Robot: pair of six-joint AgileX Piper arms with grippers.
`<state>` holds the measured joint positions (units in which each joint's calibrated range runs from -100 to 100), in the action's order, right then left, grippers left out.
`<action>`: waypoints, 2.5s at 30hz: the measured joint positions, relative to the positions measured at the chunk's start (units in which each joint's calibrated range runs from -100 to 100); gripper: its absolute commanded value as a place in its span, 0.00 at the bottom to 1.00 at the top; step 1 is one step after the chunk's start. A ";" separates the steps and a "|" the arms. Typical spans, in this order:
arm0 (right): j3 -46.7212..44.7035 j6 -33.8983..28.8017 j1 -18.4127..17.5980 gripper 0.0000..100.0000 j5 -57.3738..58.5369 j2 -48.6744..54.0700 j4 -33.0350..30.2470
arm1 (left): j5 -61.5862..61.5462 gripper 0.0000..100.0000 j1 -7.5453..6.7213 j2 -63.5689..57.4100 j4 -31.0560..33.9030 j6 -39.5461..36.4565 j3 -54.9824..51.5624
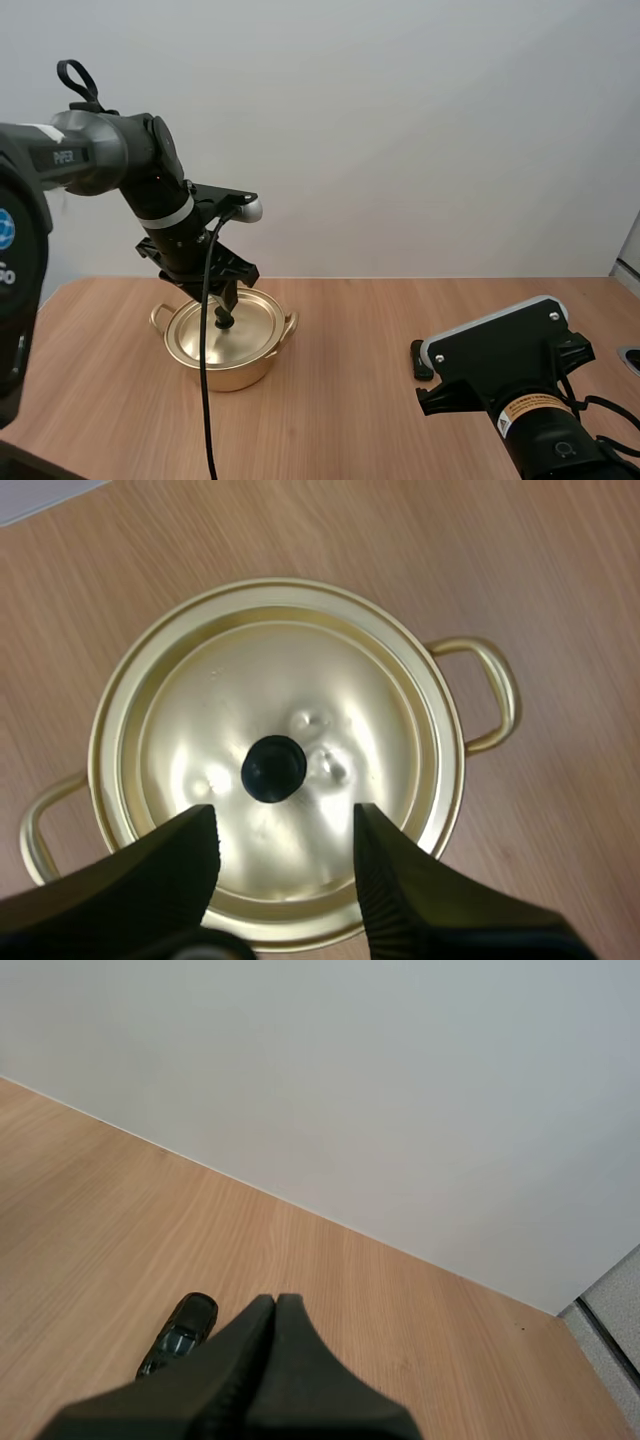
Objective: Open the pot, put the car inside, and close it
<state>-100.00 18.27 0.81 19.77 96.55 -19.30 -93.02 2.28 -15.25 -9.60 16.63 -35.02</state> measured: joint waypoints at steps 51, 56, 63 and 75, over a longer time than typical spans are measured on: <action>0.00 0.00 0.87 0.00 0.72 0.00 0.00 | 6.33 0.80 0.00 9.59 -0.92 2.10 -0.08; 0.00 0.00 0.87 0.00 0.72 0.00 0.00 | 6.76 0.79 0.00 9.59 -0.92 2.10 -0.08; 0.00 0.00 0.87 0.00 0.72 0.00 0.00 | 6.55 0.78 0.00 10.66 -0.92 2.10 -0.08; 0.00 0.00 0.87 0.00 0.93 0.00 0.00 | 8.52 0.00 0.00 12.63 -0.90 2.14 -0.08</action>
<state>-100.00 18.27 1.67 20.70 96.55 -19.30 -84.50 2.28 -2.62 -10.50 18.77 -35.10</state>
